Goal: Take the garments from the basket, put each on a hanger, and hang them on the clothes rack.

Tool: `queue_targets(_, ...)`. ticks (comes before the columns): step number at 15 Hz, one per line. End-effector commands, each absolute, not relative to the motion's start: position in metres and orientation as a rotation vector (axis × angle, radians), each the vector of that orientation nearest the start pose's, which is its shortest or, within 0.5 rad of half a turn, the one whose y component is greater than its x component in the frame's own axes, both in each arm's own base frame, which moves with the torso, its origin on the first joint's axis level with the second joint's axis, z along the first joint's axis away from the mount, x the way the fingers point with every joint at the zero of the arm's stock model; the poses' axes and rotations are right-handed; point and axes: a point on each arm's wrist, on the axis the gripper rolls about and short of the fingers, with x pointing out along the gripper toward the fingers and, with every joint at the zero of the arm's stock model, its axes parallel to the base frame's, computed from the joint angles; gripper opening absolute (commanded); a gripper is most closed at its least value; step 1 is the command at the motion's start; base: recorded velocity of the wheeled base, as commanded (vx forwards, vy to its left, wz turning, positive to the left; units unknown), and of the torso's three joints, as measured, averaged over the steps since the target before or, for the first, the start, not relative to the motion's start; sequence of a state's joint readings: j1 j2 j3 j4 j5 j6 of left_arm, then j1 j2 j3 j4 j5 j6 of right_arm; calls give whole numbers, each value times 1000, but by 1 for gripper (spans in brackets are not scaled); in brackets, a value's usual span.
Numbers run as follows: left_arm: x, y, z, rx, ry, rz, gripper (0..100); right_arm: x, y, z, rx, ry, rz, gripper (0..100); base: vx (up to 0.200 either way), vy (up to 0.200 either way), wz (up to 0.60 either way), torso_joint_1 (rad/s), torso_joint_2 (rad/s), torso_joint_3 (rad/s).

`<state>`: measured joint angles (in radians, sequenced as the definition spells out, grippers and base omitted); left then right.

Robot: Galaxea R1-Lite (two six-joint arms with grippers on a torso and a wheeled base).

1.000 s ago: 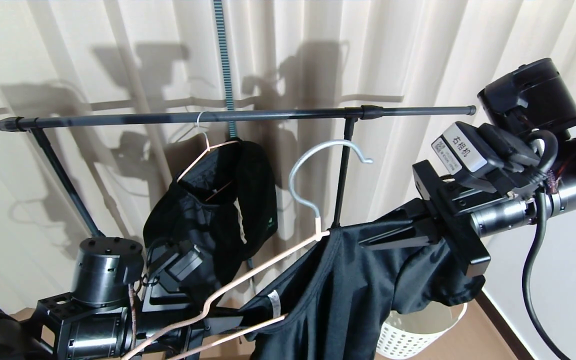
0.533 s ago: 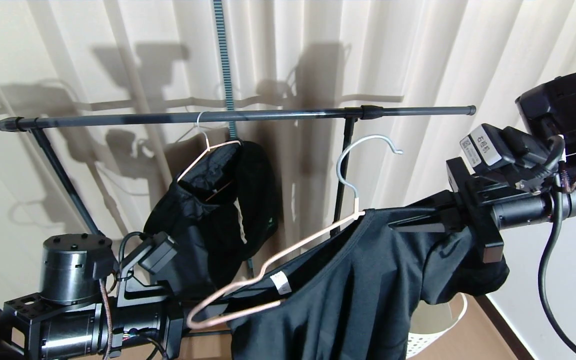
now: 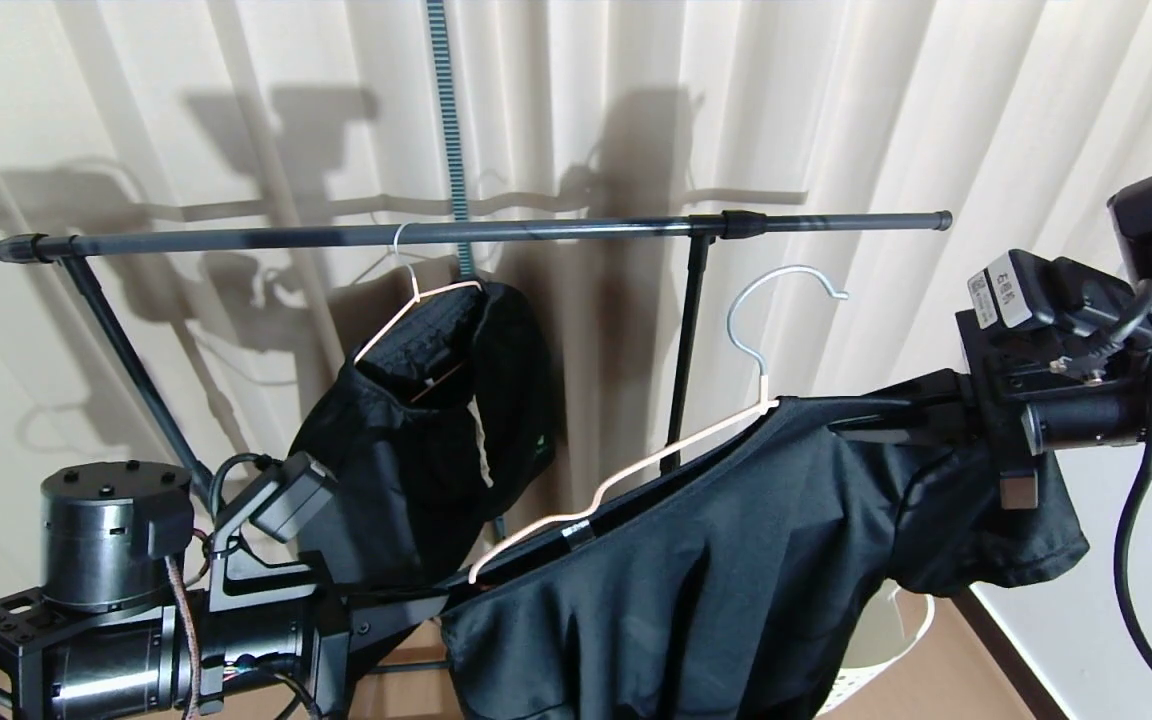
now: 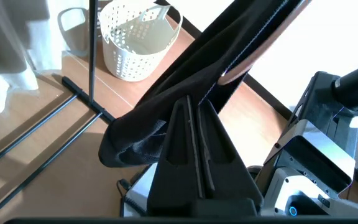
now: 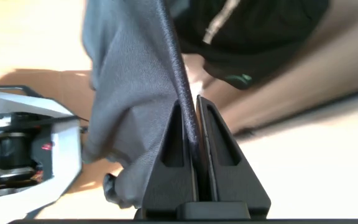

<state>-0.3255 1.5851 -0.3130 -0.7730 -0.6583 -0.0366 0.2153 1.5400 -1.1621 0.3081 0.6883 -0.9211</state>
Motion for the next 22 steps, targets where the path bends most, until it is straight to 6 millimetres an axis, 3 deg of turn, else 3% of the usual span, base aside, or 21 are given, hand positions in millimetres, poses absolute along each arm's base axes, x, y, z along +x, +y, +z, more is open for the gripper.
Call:
queue_targets(1,196,-80,115,-114,498,-954,0,244,66,237,-675,237,1072,0,0,0,0,0,0,0)
queue_targets(5,197,-80,130,-106,433,-958,0,242,68,227,-692,269,1055,0,0,0,0,0,0,0)
queue_targets(7,206,-85,144,-102,411,-968,0,239,82,222,-654,294,1104,0,0,0,0,0,0,0)
queue_targets(12,213,-110,177,-65,448,-963,0,249,99,209,-633,337,1077,0,0,0,0,0,0,0)
queue_targets(18,210,-127,182,-42,448,-1001,0,258,118,200,-530,389,1043,0,0,0,0,0,0,0)
queue_targets(22,211,-143,185,-20,444,-1006,0,250,135,195,-477,430,1025,0,0,0,0,0,0,0)
